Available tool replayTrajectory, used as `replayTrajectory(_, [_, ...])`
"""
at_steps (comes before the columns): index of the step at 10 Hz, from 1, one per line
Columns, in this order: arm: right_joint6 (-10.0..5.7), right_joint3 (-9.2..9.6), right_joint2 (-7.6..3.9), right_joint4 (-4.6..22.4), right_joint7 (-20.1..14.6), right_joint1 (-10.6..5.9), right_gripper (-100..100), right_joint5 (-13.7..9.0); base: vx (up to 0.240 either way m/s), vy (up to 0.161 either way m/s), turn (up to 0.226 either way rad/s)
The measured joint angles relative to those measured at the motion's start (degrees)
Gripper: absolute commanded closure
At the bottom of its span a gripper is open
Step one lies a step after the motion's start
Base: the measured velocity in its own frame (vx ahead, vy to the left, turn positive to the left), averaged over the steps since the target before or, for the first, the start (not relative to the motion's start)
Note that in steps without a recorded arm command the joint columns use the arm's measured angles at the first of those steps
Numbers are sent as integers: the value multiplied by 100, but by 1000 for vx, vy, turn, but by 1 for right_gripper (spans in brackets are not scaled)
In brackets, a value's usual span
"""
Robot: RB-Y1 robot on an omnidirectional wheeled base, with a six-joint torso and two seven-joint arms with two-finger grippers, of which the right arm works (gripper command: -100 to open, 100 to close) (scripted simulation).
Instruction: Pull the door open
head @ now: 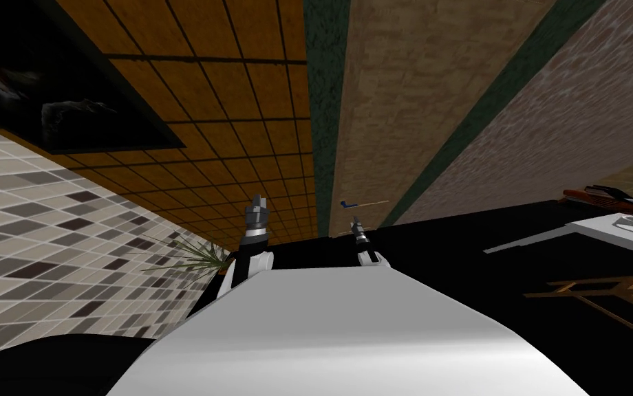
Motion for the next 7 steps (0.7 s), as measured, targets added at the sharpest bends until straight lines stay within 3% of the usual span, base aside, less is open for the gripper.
replayTrajectory(7, [-165,33,-52,734,-114,-259,-100,-106,45,-75,106])
